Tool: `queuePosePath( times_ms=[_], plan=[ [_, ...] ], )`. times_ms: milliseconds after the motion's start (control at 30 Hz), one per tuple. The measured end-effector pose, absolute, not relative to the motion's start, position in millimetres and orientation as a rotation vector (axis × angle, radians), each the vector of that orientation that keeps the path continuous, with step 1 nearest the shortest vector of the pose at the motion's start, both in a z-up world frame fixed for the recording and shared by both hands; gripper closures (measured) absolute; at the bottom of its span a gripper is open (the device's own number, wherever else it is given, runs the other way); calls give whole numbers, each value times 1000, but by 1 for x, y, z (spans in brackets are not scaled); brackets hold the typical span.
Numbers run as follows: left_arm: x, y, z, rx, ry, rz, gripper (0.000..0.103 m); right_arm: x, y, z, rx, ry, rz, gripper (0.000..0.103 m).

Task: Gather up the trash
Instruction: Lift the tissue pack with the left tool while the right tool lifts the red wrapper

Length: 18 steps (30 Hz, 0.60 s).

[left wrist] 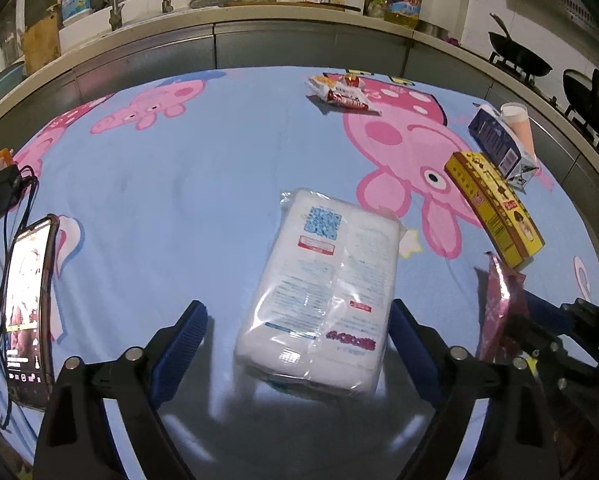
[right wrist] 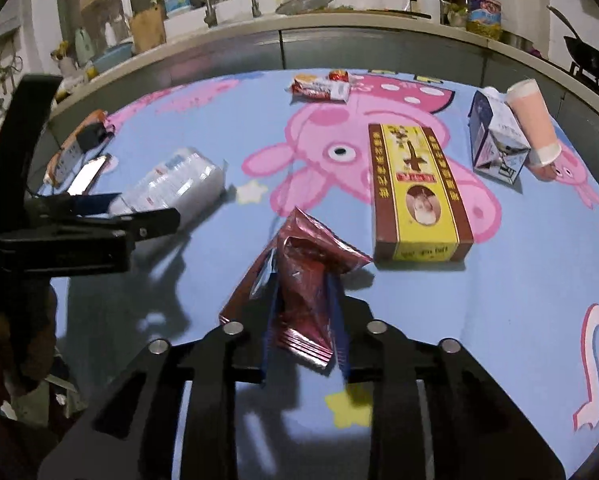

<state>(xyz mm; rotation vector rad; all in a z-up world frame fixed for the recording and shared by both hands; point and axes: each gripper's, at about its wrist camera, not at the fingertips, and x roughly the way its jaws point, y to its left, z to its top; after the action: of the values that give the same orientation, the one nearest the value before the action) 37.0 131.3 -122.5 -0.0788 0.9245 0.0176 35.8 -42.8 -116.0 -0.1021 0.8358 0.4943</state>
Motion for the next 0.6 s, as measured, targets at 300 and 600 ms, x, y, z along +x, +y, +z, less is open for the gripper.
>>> queuePosePath(
  times_ms=[300,600],
  plan=[
    [36,132,-114,-79,910,9,15,27,-77,-109,54,811,529,45],
    [44,127,-117,-46,926,-3,22,24,-91,-119,121,860,541,49]
  ],
)
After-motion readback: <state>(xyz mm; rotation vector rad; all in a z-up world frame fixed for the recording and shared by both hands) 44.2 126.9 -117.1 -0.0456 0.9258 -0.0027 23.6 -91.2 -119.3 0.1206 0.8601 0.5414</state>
